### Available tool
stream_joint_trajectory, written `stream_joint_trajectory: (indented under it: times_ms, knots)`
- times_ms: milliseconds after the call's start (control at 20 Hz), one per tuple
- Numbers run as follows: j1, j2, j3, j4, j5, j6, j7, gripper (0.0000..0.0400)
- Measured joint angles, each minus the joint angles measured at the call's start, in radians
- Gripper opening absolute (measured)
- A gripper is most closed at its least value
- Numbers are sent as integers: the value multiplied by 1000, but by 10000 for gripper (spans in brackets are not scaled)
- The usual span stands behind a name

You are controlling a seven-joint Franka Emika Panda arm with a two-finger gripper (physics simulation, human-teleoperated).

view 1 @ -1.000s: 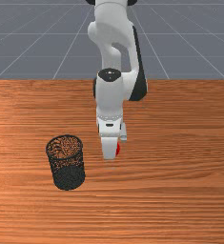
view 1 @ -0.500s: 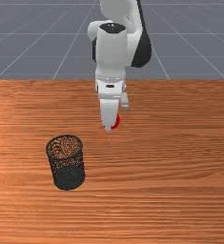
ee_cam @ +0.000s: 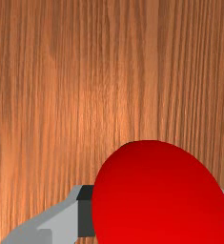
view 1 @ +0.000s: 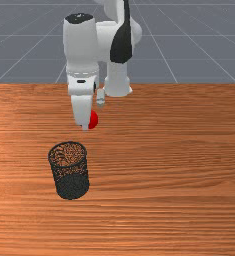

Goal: Put the ball into the container

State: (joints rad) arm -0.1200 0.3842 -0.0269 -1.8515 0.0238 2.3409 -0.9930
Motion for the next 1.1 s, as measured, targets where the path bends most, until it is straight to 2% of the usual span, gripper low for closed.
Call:
stream_joint_trajectory:
  times_ms: [350,750,800,1100]
  knots:
    - [-4,140,4,222,0,-84,-7,280]
    - [-75,193,-1,304,17,-119,-117,280]
    - [-68,232,-11,378,12,-181,-79,280]
    - [-49,279,-11,429,2,-220,-53,280]
